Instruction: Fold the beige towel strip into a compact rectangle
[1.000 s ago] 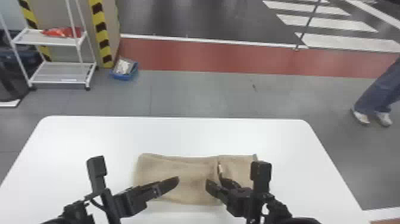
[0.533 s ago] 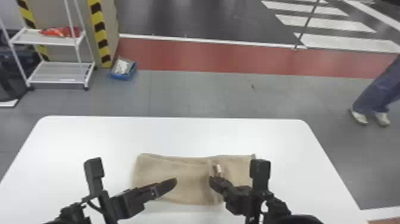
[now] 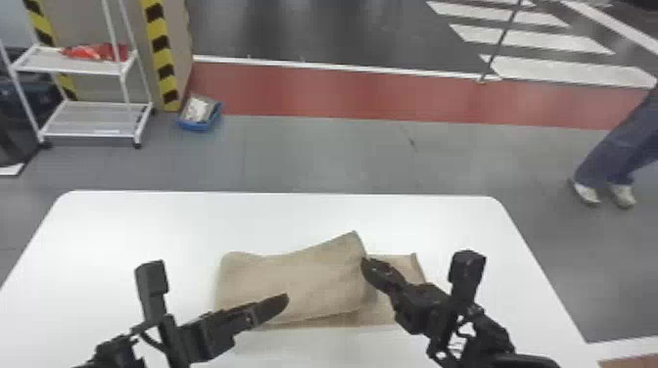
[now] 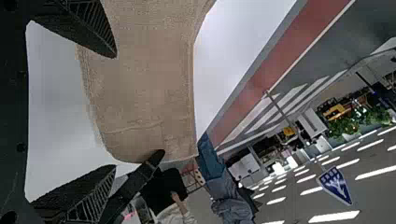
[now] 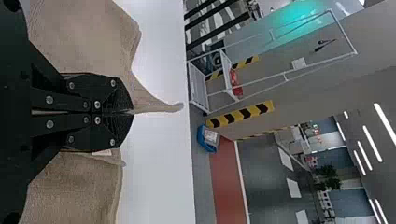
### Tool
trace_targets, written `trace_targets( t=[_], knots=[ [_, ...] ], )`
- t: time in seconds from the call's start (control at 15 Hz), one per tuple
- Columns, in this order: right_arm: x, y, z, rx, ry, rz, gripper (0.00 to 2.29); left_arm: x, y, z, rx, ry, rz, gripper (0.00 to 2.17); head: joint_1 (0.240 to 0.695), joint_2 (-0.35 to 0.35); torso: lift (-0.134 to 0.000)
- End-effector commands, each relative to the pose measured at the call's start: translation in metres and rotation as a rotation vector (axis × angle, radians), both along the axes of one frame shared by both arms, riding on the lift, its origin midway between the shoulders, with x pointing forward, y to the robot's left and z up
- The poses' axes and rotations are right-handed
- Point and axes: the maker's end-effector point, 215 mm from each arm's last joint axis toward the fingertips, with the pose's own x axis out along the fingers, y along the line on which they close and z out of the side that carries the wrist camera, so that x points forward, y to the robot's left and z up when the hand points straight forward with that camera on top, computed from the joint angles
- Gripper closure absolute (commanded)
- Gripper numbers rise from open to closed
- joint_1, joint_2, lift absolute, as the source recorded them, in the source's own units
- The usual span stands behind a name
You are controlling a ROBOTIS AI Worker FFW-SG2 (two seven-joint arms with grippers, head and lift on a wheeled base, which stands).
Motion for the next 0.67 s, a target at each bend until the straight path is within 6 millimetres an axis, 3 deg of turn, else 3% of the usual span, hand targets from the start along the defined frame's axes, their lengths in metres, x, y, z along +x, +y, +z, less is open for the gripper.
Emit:
trace_targets(
  t=[0.0, 0.13, 0.4, 0.53, 0.6],
  knots=[
    [0.005, -0.020, -0.023, -0.010, 0.038, -0.033, 1.42, -0.002, -0.002, -0.001, -0.002, 0.006, -0.005, 0.04, 0.695, -0.196, 0.000],
    [0.011, -0.025, -0.044, -0.022, 0.071, -0.045, 1.42, -0.007, -0.008, -0.001, -0.004, 0.011, -0.023, 0.04, 0.695, -0.228, 0.000],
    [0.030, -0.031, -0.061, -0.045, 0.108, -0.056, 1.42, -0.017, -0.004, -0.008, -0.009, 0.030, -0.019, 0.04, 0.695, -0.247, 0.000],
    [0.027, -0.029, -0.074, -0.063, 0.159, -0.059, 1.40, -0.020, 0.000, -0.006, -0.009, 0.030, -0.014, 0.04, 0.695, -0.248, 0.000],
    [0.022, -0.029, -0.082, -0.070, 0.189, -0.067, 1.11, -0.024, 0.000, -0.007, -0.008, 0.036, -0.019, 0.04, 0.695, -0.244, 0.000]
  ],
)
